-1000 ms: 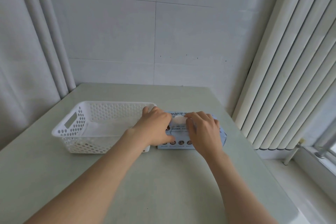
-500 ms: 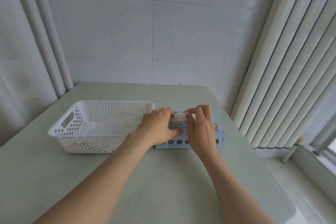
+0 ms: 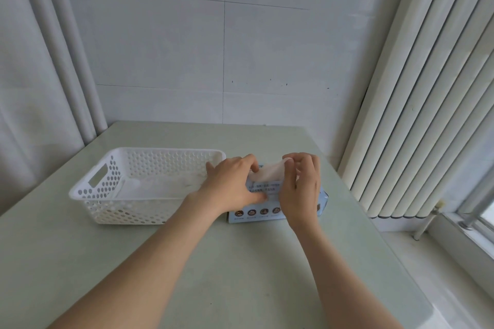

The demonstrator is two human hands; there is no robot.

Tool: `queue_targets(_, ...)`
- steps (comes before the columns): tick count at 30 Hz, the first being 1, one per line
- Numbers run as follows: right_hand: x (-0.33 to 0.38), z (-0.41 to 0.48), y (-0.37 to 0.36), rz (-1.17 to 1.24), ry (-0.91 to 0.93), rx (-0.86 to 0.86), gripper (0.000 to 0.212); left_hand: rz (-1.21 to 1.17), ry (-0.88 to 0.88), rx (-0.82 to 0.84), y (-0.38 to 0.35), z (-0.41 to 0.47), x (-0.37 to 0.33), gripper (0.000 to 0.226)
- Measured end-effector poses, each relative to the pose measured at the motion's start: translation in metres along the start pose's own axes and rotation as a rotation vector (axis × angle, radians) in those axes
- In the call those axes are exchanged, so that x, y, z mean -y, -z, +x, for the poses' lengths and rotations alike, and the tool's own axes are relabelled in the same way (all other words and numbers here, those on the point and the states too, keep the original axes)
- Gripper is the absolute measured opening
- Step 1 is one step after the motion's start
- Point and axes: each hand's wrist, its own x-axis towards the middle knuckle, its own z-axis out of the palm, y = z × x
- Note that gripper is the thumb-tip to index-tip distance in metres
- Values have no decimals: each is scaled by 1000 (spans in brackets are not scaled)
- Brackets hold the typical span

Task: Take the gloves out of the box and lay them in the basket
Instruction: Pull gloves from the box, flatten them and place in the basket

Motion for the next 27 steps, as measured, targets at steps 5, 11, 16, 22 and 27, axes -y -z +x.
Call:
queue_targets(5, 2, 3, 3, 101, -132, -41, 20, -36, 17, 26, 1, -3, -2, 54)
queue_targets(11, -2, 1, 5, 26, -36, 179, 13, -99, 89, -47, 1, 4, -20, 27)
queue_targets(16, 1, 2, 13, 44, -5, 213, 11, -167, 94, -163, -8, 13, -24, 8)
queue_targets(22, -5, 1, 13, -74, -8, 288, 60, -197, 95, -158, -8, 11, -21, 9)
queue_targets(27, -4, 1, 9, -194, 18, 319, 48, -458, 97, -154, 0, 12, -8, 13)
